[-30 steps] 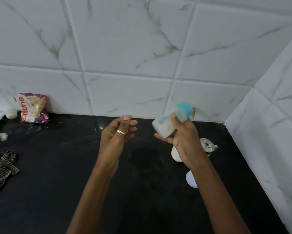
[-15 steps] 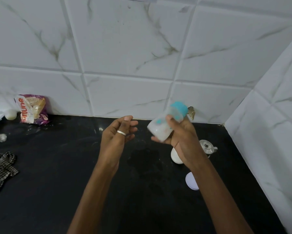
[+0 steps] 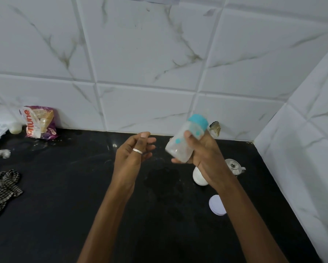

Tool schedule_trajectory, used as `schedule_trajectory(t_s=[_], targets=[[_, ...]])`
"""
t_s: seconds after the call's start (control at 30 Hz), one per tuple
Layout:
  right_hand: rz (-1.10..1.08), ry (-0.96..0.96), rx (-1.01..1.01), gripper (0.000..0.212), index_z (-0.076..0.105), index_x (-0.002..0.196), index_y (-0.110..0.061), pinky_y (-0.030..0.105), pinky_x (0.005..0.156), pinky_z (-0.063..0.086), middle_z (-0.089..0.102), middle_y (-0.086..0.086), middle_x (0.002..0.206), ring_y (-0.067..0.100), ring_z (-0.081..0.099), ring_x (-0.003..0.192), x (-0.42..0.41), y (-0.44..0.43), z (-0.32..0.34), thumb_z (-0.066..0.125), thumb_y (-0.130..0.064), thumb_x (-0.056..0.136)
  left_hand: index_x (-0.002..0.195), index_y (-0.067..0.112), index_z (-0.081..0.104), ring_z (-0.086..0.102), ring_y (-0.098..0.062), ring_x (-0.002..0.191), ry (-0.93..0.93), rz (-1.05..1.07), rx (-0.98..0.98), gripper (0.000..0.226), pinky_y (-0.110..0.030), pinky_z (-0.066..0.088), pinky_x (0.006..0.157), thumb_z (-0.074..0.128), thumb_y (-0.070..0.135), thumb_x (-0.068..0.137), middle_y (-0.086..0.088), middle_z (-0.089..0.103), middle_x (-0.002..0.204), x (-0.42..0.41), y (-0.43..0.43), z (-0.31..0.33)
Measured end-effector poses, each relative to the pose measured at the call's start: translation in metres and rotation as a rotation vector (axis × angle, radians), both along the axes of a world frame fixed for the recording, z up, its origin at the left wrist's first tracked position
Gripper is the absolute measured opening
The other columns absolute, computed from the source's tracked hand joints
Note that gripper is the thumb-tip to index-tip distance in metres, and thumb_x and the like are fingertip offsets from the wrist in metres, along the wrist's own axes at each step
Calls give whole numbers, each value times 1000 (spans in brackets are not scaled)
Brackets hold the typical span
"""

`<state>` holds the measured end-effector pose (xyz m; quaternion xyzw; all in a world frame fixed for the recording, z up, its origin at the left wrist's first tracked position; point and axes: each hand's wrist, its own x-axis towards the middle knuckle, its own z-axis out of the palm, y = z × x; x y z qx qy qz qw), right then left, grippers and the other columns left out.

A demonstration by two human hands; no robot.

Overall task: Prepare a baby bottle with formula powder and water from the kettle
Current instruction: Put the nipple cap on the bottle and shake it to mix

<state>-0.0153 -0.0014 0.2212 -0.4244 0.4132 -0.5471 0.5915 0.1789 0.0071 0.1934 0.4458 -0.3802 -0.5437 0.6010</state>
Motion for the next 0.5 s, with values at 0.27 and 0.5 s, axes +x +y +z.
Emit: schedule_trajectory(t_s=[0.27,0.5], targets=[[-74,-51,15,57,52,131,-14,52,72,63,62,17,121,32,72,111,-3,-1,-1,77,-35,84,107,24,76,74,-16,97,-6,-8,-8,33,-28,57,81,65,50,88,-2,80,108,-1,0,0],[-132,-210,21,54,50,134,-13,51,73,63,63,17,123,31,72,112,-5,-1,-5,69,-32,87,100,33,79,74,-16,97,-17,-24,-10,21,-30,56,81,68,50,93,-1,80,109,-2,1,1]])
